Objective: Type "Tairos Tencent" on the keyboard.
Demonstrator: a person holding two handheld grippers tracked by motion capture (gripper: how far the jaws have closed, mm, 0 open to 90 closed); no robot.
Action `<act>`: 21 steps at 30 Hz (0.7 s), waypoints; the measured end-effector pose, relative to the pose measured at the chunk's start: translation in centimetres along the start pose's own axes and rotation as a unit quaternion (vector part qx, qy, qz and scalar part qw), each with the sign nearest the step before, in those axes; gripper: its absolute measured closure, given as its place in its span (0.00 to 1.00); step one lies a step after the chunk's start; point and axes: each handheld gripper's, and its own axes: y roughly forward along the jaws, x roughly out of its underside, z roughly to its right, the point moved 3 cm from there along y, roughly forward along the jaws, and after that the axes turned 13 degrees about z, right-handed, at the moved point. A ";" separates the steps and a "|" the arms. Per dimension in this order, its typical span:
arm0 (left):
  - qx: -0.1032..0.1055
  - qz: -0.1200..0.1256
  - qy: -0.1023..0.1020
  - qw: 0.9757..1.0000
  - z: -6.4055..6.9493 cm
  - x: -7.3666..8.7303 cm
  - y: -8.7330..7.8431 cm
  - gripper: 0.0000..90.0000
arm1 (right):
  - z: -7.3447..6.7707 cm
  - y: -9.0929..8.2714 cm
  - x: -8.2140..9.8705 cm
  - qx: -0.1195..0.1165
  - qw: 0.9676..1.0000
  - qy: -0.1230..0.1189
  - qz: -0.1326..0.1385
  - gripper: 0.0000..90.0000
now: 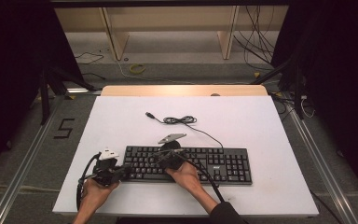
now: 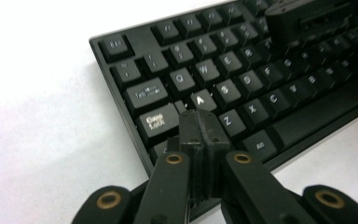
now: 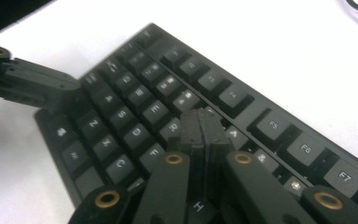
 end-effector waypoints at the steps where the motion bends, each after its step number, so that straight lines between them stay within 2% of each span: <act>1: -0.001 0.006 -0.002 1.000 0.0 -0.1 -0.1 0.99 | 0.0 -0.1 -0.1 -0.001 1.000 -0.001 0.003 1.00; 7: 0.001 0.027 -0.003 1.000 0.3 -0.6 -0.5 0.98 | 0.0 -0.7 -0.4 -0.006 1.000 0.004 0.017 0.97; 15: 0.010 0.043 -0.007 0.999 0.3 -1.0 -0.6 0.88 | 0.2 -1.5 -0.4 -0.017 0.999 0.013 0.027 0.91; 21: 0.010 0.050 -0.011 0.999 0.4 -1.3 -0.6 0.74 | 0.5 -2.3 -0.4 -0.025 0.999 0.017 0.036 0.81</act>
